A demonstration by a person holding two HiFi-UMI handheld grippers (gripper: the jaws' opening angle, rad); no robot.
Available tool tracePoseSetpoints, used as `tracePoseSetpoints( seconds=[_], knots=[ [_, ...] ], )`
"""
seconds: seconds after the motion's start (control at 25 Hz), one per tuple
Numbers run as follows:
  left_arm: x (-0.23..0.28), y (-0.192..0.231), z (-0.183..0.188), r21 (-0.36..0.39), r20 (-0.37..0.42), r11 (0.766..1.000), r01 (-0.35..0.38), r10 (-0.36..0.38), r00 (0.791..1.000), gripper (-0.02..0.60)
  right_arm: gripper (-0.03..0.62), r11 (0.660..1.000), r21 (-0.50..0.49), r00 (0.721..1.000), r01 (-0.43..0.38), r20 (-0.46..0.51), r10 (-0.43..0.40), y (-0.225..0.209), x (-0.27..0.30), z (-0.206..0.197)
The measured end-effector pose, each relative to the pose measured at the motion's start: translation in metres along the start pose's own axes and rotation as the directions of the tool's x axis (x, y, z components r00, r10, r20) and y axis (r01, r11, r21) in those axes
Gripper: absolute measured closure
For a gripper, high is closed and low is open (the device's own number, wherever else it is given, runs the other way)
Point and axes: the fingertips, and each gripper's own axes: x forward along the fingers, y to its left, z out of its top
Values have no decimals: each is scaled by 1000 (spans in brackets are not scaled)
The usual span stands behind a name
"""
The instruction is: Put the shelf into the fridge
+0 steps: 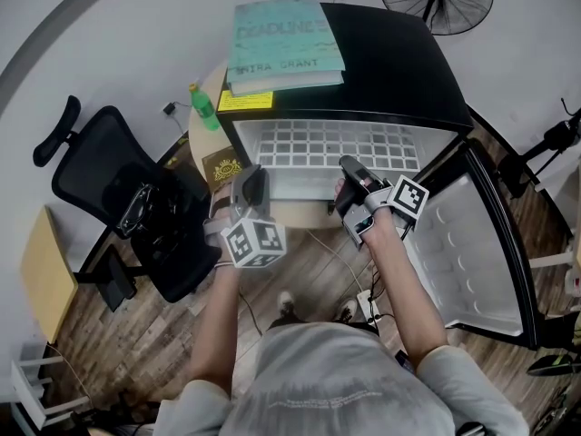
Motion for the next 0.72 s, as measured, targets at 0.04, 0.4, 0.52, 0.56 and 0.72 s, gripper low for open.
tracePoseSetpoints(
  seconds=[0.04, 0.4, 0.52, 0.56, 0.72],
  knots=[
    [0, -1, 4, 2, 9, 1000, -4, 4, 1000, 537, 548, 1000, 0, 1000, 1, 0, -1, 0, 1, 1],
    [12, -8, 18, 1, 17, 1000, 12, -12, 1000, 537, 548, 1000, -7, 1000, 11, -1, -11, -1, 7, 6],
    [15, -5, 19, -23, -4, 1000, 1, -1, 1000, 537, 548, 1000, -2, 1000, 9, 7, -9, -1, 10, 9],
    [17, -5, 19, -30, -12, 1000, -4, 4, 1000, 537, 548, 1000, 1, 1000, 9, 11, -10, -1, 12, 10],
    [28, -1, 19, -60, -42, 998, -18, 16, 999, 538, 548, 1000, 2, 1000, 15, 19, -15, -1, 20, 16]
  ],
)
